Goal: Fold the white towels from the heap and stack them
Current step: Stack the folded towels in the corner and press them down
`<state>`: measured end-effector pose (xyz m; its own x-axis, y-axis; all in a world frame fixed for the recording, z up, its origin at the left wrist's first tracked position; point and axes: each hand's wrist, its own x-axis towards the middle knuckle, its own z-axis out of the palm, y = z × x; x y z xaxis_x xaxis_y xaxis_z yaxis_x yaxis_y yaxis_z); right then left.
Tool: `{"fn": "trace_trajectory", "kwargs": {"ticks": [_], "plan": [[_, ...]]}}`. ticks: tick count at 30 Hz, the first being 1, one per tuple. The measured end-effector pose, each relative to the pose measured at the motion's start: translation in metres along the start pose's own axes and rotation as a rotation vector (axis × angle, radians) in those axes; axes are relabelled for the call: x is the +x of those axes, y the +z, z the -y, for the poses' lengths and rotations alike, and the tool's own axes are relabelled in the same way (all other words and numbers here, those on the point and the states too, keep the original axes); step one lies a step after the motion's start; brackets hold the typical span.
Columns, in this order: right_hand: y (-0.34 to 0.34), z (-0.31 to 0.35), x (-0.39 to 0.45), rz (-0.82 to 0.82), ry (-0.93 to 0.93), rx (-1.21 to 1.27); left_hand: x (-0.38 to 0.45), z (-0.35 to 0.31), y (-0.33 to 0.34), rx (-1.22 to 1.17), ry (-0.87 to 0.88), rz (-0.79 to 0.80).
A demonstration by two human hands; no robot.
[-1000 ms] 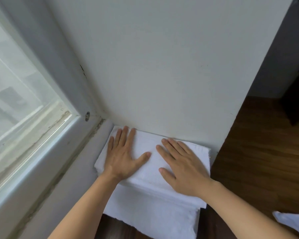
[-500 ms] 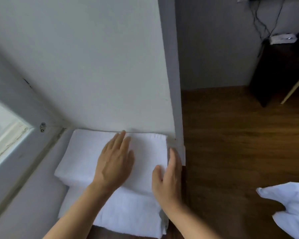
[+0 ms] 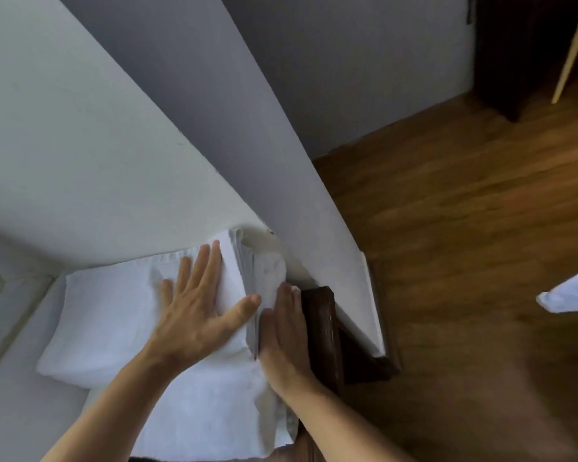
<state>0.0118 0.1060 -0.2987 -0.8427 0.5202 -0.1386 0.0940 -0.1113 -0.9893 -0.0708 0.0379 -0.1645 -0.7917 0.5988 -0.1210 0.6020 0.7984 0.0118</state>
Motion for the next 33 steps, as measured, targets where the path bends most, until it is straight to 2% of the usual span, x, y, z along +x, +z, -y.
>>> {"fn": "trace_trajectory", "kwargs": {"ticks": [2, 5, 7, 9, 11, 13, 15, 16, 17, 19, 21, 23, 25, 27, 28, 30, 31, 33], "plan": [[-0.004, -0.007, 0.003, -0.012, -0.036, 0.014, -0.002, -0.007, -0.006, -0.032, 0.014, -0.002], [0.003, -0.013, 0.005, 0.000, -0.061, -0.005, -0.008, -0.021, -0.014, -0.096, 0.014, -0.193], [0.006, -0.010, 0.004, -0.066, -0.093, 0.128, -0.014, -0.032, -0.011, -0.042, 0.006, -0.274], [0.007, -0.007, 0.009, -0.090, -0.143, 0.188, -0.020, -0.043, 0.000, -0.012, -0.005, -0.238], [0.013, -0.009, 0.017, -0.013, -0.169, 0.000, -0.021, -0.048, 0.012, 0.013, -0.030, -0.194], [0.014, -0.002, 0.021, -0.010, -0.165, -0.125, -0.015, -0.050, 0.014, 0.097, -0.029, -0.176], [0.007, 0.012, 0.019, -0.094, -0.154, 0.090, -0.010, -0.048, 0.008, 0.101, -0.038, -0.092], [0.001, 0.022, 0.016, -0.197, -0.168, 0.166, -0.010, -0.047, 0.002, 0.062, -0.037, -0.038], [-0.005, 0.035, 0.011, -0.234, -0.214, 0.231, -0.011, -0.043, -0.004, 0.003, -0.028, 0.018], [-0.010, 0.060, 0.007, -0.138, -0.400, 0.144, -0.019, -0.032, -0.016, -0.238, -0.020, 0.061], [-0.005, 0.067, 0.014, 0.045, -0.489, 0.008, -0.035, -0.011, -0.015, -0.505, -0.027, -0.083], [-0.001, 0.063, 0.022, 0.131, -0.444, -0.065, -0.053, 0.016, 0.003, -0.410, -0.098, -0.356], [-0.005, 0.064, 0.020, 0.119, -0.422, -0.115, -0.067, 0.036, 0.031, -0.246, -0.229, -0.537], [-0.011, 0.072, 0.010, 0.039, -0.421, -0.272, -0.076, 0.042, 0.056, -0.337, -0.402, -0.621], [-0.012, 0.079, 0.004, -0.075, -0.486, -0.423, -0.078, 0.041, 0.065, -0.432, -0.465, -0.655], [-0.005, 0.096, -0.007, -0.248, -0.772, -0.696, -0.077, 0.037, 0.074, -0.613, -0.525, -0.698], [0.006, 0.104, -0.011, -0.215, -0.918, -0.776, -0.073, 0.036, 0.076, -0.664, -0.527, -0.719], [0.038, 0.114, -0.013, 0.008, -1.087, -0.896, -0.066, 0.038, 0.075, -0.678, -0.513, -0.701]]}}
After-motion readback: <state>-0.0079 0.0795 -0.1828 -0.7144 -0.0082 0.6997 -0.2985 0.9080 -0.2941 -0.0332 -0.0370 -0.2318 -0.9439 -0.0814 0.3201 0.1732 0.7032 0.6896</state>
